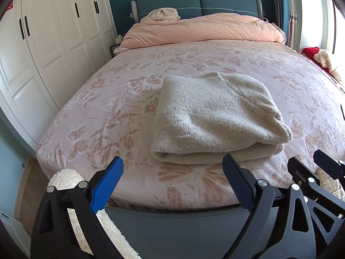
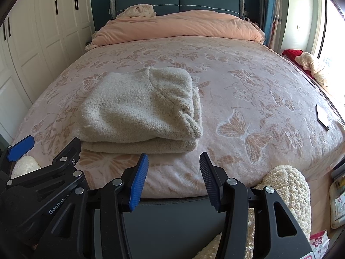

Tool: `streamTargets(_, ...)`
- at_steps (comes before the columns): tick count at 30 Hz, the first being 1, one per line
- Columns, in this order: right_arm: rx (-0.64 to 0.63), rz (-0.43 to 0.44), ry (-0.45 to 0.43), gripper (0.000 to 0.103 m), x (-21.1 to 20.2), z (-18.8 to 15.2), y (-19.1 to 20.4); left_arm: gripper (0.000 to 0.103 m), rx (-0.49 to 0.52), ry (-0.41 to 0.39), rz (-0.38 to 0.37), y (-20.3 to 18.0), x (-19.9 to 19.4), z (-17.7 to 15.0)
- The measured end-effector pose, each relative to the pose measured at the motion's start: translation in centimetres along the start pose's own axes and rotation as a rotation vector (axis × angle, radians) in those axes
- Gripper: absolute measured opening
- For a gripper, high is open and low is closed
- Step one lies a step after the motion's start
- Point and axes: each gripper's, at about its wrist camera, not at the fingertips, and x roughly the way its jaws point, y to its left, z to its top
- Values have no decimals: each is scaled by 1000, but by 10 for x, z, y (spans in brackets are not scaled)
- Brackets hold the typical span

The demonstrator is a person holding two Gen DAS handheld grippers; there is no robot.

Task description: Fold small clothes

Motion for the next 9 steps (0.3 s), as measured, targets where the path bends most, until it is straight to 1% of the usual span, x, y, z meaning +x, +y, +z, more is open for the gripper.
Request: streamTargets(9, 0, -4, 1, 48, 0, 0, 1, 88, 7, 10, 4, -2, 2, 0)
